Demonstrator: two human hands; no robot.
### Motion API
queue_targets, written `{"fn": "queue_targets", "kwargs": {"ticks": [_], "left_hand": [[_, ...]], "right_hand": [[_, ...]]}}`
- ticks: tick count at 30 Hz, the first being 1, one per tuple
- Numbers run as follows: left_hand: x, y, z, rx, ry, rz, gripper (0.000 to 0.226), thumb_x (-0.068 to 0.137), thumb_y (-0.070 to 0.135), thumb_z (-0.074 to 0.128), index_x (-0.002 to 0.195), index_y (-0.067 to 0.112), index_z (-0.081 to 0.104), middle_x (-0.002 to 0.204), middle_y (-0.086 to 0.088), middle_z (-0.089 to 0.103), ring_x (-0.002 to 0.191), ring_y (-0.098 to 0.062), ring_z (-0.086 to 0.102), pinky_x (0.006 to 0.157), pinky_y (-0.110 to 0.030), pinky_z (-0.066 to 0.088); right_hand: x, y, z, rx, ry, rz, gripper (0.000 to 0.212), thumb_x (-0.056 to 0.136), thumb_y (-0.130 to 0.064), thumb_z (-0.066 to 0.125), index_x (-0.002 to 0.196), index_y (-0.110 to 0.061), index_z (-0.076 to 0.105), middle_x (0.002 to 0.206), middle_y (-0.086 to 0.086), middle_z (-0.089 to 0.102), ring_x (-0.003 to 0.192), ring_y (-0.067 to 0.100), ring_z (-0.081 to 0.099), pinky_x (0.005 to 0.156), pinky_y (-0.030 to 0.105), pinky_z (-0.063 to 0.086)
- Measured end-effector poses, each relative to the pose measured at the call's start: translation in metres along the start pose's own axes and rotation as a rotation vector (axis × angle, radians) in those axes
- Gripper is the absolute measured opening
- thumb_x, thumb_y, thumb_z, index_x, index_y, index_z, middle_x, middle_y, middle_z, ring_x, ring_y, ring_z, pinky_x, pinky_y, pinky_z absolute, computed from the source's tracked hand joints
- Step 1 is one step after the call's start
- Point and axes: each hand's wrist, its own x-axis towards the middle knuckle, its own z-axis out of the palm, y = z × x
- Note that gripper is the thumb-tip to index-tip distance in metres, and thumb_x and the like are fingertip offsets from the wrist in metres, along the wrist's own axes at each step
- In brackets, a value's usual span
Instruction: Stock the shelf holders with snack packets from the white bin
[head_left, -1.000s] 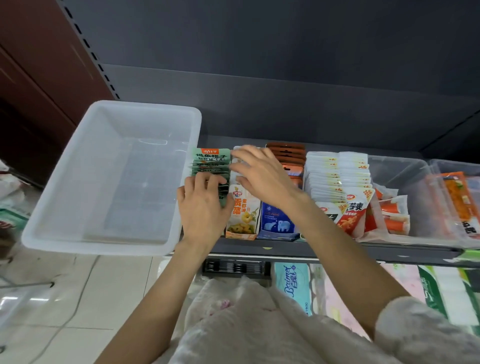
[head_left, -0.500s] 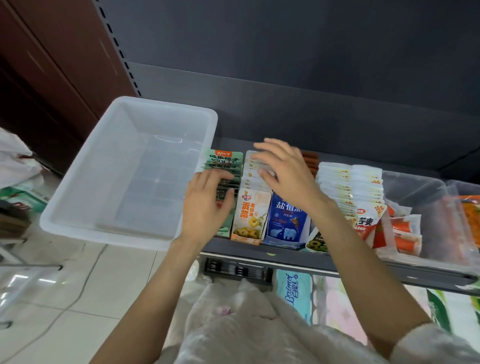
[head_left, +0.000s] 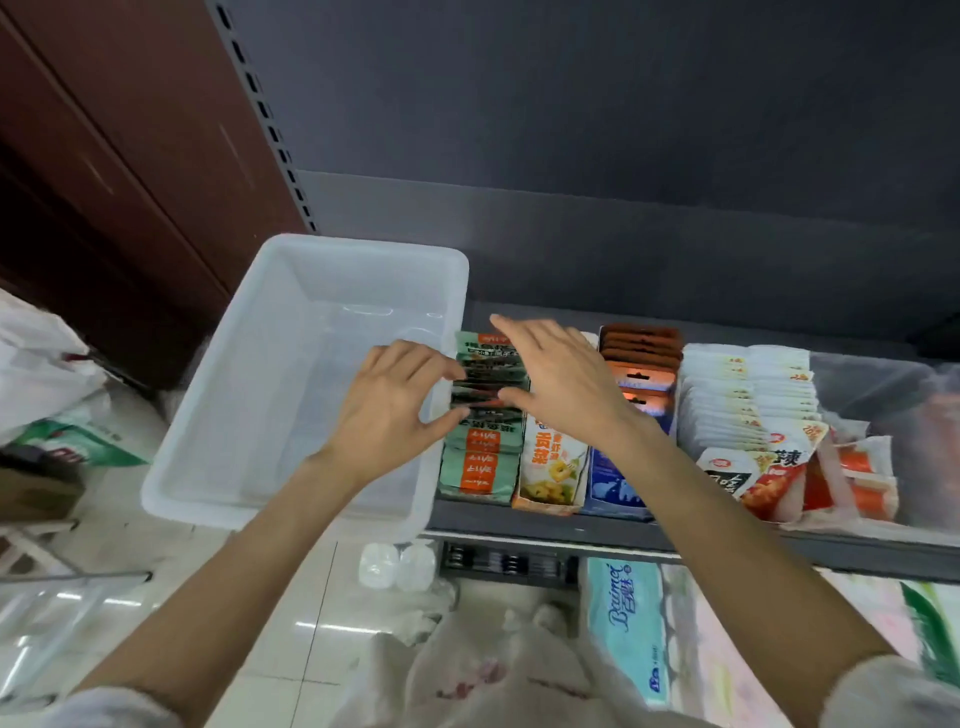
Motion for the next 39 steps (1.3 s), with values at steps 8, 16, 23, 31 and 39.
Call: {"fn": "queue_targets", "kwargs": {"ticks": [8, 16, 23, 31, 39], "left_hand": [[0.01, -0.03, 0.012, -0.076, -0.028, 0.168, 0.032, 0.076, 0.042, 0.067, 0.098, 0.021, 0.06, 0.095, 0.005, 0.063, 0.089, -0.018, 0.054, 0.077, -0.028, 0.034], [0.024, -0.036, 0.02, -0.072, 0.024, 0.234, 0.018, 0.082, 0.033, 0.058, 0.086, 0.02, 0.07, 0.083, 0.004, 0.065, 0.076, -0.02, 0.058, 0.071, -0.028, 0.032], [0.037, -0.034, 0.025, -0.03, 0.068, 0.203, 0.005, 0.08, 0.024, 0.069, 0.078, 0.021, 0.072, 0.077, 0.004, 0.066, 0.068, -0.019, 0.057, 0.068, -0.028, 0.03], [0.008, -0.018, 0.016, -0.145, 0.119, 0.306, 0.021, 0.081, 0.038, 0.066, 0.09, 0.02, 0.068, 0.09, 0.005, 0.063, 0.082, -0.015, 0.052, 0.071, -0.029, 0.037], [-0.004, -0.001, 0.017, -0.017, -0.17, 0.237, 0.053, 0.064, 0.034, 0.076, 0.11, 0.022, 0.052, 0.112, 0.004, 0.059, 0.1, -0.015, 0.05, 0.082, -0.027, 0.032]], "right_hand": [[0.012, -0.012, 0.001, 0.009, 0.055, 0.067, 0.024, 0.093, -0.023, 0.057, 0.116, -0.02, 0.063, 0.108, -0.001, 0.067, 0.096, 0.02, 0.064, 0.079, 0.034, 0.049], [0.01, -0.02, 0.003, -0.062, 0.005, 0.107, 0.029, 0.097, -0.021, 0.046, 0.124, -0.017, 0.059, 0.117, 0.002, 0.065, 0.103, 0.02, 0.061, 0.085, 0.038, 0.049], [0.01, -0.017, -0.001, -0.113, -0.178, 0.099, 0.06, 0.089, -0.045, 0.058, 0.139, -0.022, 0.035, 0.133, -0.001, 0.052, 0.119, 0.019, 0.048, 0.09, 0.035, 0.043], [0.026, -0.007, 0.005, -0.159, -0.027, -0.056, 0.021, 0.092, -0.028, 0.057, 0.109, -0.017, 0.056, 0.097, 0.0, 0.067, 0.091, 0.022, 0.064, 0.067, 0.031, 0.041], [0.031, 0.001, 0.002, -0.161, -0.041, -0.115, 0.019, 0.094, -0.03, 0.055, 0.107, -0.016, 0.054, 0.089, 0.002, 0.067, 0.085, 0.024, 0.063, 0.068, 0.032, 0.041]]}}
